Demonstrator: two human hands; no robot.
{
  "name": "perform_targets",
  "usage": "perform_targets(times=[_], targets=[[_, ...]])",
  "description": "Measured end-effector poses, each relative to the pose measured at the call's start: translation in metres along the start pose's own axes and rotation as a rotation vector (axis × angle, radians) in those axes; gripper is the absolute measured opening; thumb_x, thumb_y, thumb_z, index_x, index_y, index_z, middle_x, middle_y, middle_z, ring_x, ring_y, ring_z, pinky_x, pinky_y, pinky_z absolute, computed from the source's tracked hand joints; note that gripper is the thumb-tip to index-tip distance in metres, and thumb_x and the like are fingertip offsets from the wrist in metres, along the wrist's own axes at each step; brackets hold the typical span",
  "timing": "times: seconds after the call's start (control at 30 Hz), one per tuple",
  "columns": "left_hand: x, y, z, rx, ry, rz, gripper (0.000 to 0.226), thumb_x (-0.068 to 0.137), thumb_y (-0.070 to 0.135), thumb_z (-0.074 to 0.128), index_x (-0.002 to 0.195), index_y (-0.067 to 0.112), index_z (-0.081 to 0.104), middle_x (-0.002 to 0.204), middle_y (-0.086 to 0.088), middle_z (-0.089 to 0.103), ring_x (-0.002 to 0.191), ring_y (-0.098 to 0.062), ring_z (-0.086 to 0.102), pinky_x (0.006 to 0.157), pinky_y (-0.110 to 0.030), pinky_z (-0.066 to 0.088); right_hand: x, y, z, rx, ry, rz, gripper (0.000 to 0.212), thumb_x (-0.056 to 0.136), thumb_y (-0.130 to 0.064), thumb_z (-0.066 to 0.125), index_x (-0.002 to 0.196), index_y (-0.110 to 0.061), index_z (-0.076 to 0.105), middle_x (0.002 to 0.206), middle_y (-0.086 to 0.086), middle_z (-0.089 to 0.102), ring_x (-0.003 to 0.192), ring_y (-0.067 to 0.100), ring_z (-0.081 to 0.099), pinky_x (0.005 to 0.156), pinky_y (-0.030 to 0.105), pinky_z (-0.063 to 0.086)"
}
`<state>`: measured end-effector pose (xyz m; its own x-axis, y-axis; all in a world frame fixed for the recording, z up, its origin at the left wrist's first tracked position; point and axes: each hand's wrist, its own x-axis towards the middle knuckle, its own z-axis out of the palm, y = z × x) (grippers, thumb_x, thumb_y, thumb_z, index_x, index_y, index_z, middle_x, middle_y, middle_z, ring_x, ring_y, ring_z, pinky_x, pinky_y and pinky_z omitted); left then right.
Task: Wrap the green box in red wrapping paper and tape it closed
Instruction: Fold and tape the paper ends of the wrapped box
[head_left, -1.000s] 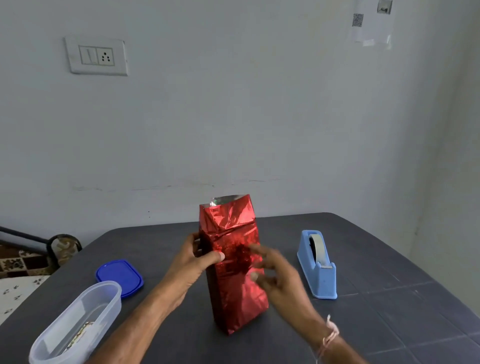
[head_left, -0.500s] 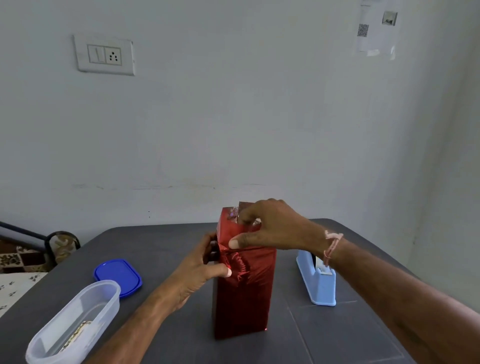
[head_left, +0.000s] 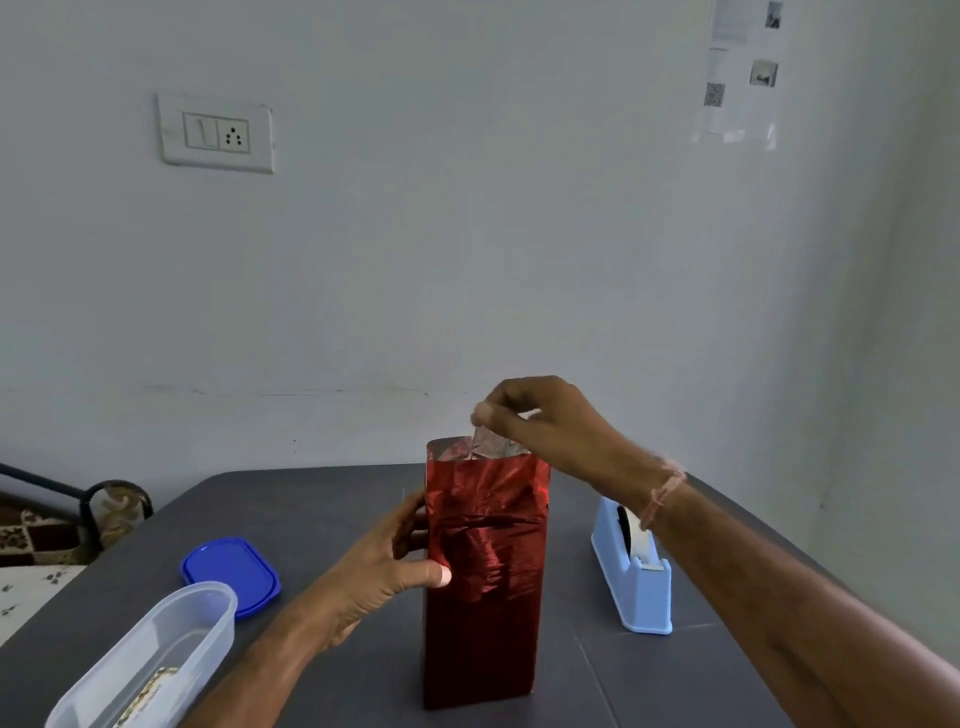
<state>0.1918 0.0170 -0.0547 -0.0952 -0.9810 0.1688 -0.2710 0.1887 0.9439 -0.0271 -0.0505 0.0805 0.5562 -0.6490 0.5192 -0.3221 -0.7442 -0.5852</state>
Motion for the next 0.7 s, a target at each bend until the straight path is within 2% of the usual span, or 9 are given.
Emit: perform_targets(times=[0.1, 0.2, 0.3, 0.37, 0.43, 0.5, 0.53, 0.6, 0.7], targets=[[0.000, -0.004, -0.002, -0.003, 0.036, -0.002, 0.094, 0.071, 0.021, 0.085, 0.148, 0.051, 0.039, 0.136, 0.008, 0.063, 0.127, -0.008, 0.060, 0.108, -0.043, 0.051, -0.018, 0.021, -0.007, 0.019, -0.033, 0.020, 0.018, 0.095, -0.046, 0.067, 0.107, -0.034, 0.073, 0.115, -0.016, 0.071, 0.116, 0.003, 0.061, 0.090, 0.030, 0.053], [-0.001, -0.005, 0.000, 0.018, 0.028, 0.001, 0.100, 0.068, 0.025, 0.086, 0.149, 0.053, 0.034, 0.138, 0.010, 0.060, 0.127, -0.006, 0.058, 0.106, -0.039, 0.052, -0.038, 0.042, -0.014, 0.058, -0.019, 0.050, 0.034, 0.091, -0.043, 0.072, 0.124, -0.043, 0.066, 0.139, -0.017, 0.053, 0.132, -0.003, 0.046, 0.092, 0.022, 0.050], [-0.001, -0.002, -0.001, 0.011, 0.019, 0.008, 0.099, 0.068, 0.026, 0.087, 0.149, 0.049, 0.035, 0.138, 0.008, 0.060, 0.127, -0.006, 0.059, 0.103, -0.036, 0.053, -0.050, 0.053, -0.020, -0.034, 0.020, 0.054, 0.052, 0.088, -0.045, 0.074, 0.136, -0.047, 0.056, 0.148, -0.015, 0.043, 0.141, 0.001, 0.038, 0.111, 0.036, 0.041], [0.001, 0.002, -0.001, 0.000, 0.039, 0.022, 0.105, 0.065, 0.034, 0.090, 0.151, 0.046, 0.031, 0.138, 0.007, 0.060, 0.126, -0.007, 0.060, 0.106, -0.037, 0.052, -0.059, 0.063, -0.011, 0.040, 0.065, 0.109, 0.073, 0.082, -0.048, 0.078, 0.146, -0.044, 0.044, 0.149, -0.013, 0.041, 0.138, 0.006, 0.042, 0.107, 0.040, 0.049], [0.005, 0.006, 0.000, -0.005, 0.071, 0.043, 0.111, 0.061, 0.040, 0.093, 0.152, 0.046, 0.028, 0.136, 0.008, 0.063, 0.123, -0.005, 0.062, 0.101, -0.032, 0.053, -0.071, 0.075, 0.009, 0.231, 0.093, 0.222, 0.103, 0.070, -0.053, 0.085, 0.154, -0.039, 0.027, 0.150, -0.008, 0.041, 0.135, 0.008, 0.047, 0.099, 0.039, 0.057], [0.010, 0.011, 0.001, 0.007, 0.072, 0.071, 0.109, 0.064, 0.038, 0.094, 0.151, 0.047, 0.029, 0.136, 0.010, 0.063, 0.122, -0.003, 0.062, 0.094, -0.025, 0.053, -0.083, 0.091, 0.032, 0.373, 0.045, 0.291, 0.124, 0.061, -0.058, 0.091, 0.158, -0.041, 0.014, 0.150, -0.007, 0.045, 0.136, 0.007, 0.047, 0.104, 0.042, 0.054], [0.012, 0.013, 0.002, 0.016, 0.061, 0.081, 0.107, 0.065, 0.037, 0.094, 0.150, 0.047, 0.030, 0.138, 0.010, 0.062, 0.124, -0.003, 0.061, 0.095, -0.025, 0.053, -0.088, 0.097, 0.042, 0.429, -0.001, 0.308, 0.126, 0.062, -0.056, 0.092, 0.158, -0.042, 0.012, 0.148, -0.008, 0.051, 0.136, 0.006, 0.049, 0.107, 0.043, 0.051], [0.013, 0.016, 0.000, 0.043, 0.041, 0.085, 0.106, 0.066, 0.038, 0.094, 0.150, 0.048, 0.030, 0.140, 0.011, 0.060, 0.128, -0.005, 0.059, 0.103, -0.030, 0.051, -0.093, 0.105, 0.056, 0.509, -0.059, 0.299, 0.117, 0.071, -0.041, 0.092, 0.158, -0.041, 0.014, 0.140, -0.007, 0.061, 0.133, 0.009, 0.054, 0.109, 0.045, 0.049], [0.011, 0.020, -0.001, 0.073, 0.031, 0.081, 0.110, 0.069, 0.034, 0.094, 0.153, 0.046, 0.024, 0.145, 0.010, 0.054, 0.128, -0.001, 0.057, 0.109, -0.031, 0.047, -0.093, 0.108, 0.065, 0.553, -0.042, 0.293, 0.105, 0.076, -0.028, 0.091, 0.155, -0.039, 0.023, 0.135, -0.001, 0.065, 0.128, 0.015, 0.060, 0.106, 0.043, 0.052]])
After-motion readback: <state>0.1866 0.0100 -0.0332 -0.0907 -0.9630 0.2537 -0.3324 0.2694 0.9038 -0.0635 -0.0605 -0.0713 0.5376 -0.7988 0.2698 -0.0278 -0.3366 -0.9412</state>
